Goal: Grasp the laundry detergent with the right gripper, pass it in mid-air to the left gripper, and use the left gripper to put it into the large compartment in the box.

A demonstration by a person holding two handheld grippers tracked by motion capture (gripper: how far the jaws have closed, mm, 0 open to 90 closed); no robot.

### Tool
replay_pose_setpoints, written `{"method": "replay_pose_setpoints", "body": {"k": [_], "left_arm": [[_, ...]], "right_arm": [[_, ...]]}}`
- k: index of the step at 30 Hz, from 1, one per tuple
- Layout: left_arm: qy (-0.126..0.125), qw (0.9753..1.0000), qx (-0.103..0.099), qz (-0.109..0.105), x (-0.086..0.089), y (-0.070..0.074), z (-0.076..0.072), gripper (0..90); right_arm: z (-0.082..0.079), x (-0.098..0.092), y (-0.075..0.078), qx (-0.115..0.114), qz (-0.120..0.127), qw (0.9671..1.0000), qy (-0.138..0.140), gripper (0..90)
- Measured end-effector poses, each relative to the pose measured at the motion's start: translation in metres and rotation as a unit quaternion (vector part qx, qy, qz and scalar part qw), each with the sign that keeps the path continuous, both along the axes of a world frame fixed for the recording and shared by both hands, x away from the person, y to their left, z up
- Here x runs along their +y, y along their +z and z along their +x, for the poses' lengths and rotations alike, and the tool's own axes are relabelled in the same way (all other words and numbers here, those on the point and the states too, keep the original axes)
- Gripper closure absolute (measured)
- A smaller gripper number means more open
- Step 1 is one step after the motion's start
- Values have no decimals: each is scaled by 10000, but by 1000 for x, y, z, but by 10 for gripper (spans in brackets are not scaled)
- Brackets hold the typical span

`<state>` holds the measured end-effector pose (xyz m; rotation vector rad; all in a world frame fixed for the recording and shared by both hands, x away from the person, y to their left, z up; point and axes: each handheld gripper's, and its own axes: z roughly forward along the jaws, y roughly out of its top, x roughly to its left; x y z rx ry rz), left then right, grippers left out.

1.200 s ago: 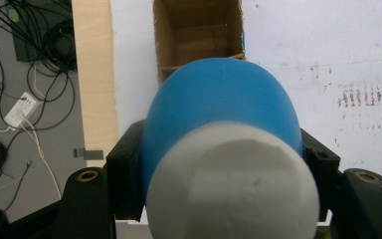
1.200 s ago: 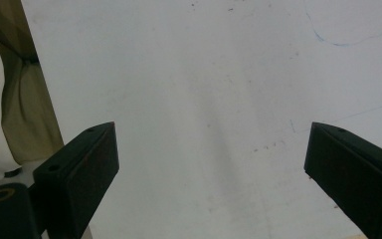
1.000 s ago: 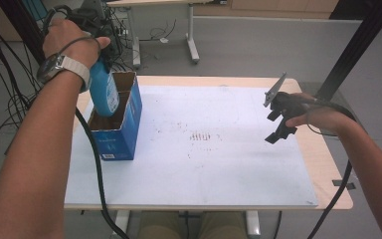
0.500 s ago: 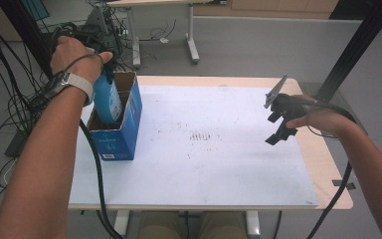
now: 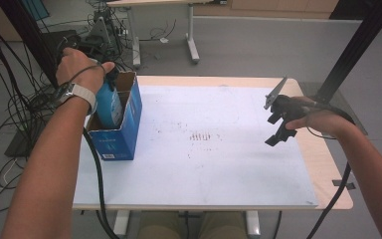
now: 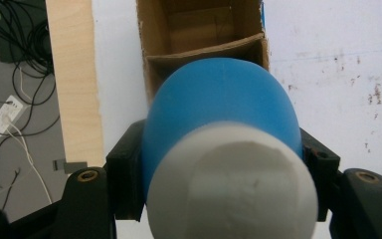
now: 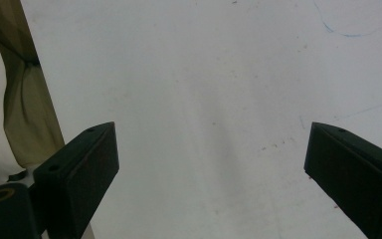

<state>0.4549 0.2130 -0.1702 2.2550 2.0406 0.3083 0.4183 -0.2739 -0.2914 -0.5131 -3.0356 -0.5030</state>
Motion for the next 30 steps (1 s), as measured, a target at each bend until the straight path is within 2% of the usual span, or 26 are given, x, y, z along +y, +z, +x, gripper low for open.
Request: {"method": "replay_pose_setpoints", "body": {"k": [17, 30], "left_arm": [[-72, 9999, 99, -21, -1, -27, 2, 375], [-111, 9999, 81, 20, 0, -44, 2, 375]], "right_arm": [[-1, -1, -3, 36, 1, 10000, -35, 70], [-1, -1, -4, 22, 13, 10000, -63, 70]]}}
